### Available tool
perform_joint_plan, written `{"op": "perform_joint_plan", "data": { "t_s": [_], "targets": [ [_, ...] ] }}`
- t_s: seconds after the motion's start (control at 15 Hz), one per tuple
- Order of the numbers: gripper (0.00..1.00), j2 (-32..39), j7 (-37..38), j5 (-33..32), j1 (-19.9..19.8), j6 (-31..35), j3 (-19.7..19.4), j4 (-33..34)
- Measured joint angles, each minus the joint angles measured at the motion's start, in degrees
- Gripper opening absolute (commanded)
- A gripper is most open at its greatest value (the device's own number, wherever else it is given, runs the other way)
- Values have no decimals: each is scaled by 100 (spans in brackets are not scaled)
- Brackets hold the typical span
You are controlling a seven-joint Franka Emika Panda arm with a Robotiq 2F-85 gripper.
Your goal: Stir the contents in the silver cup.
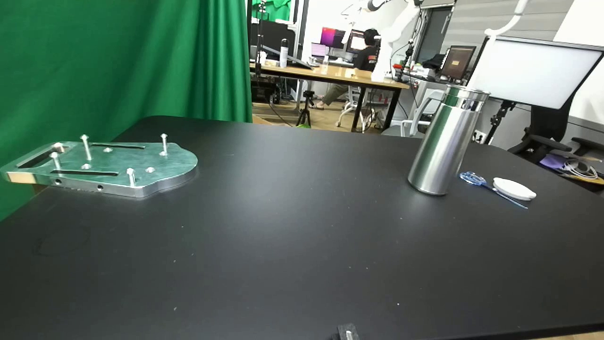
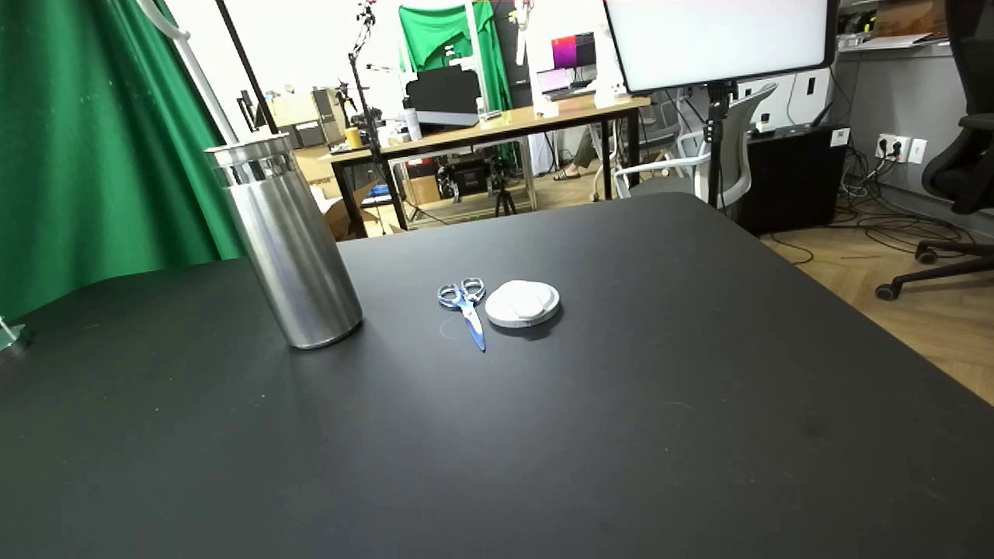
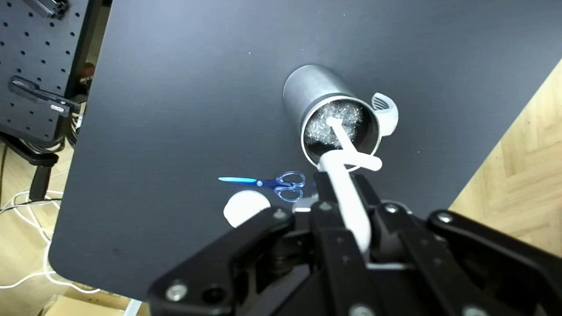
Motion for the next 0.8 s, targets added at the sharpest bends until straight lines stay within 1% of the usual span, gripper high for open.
{"op": "perform_joint_plan", "data": {
  "t_s": [0.4, 0.8],
  "targets": [
    [4, 748, 0, 0, -90, 276, -36, 1],
    [4, 1532, 0, 2, -106, 429, -137, 188]
  ]
}}
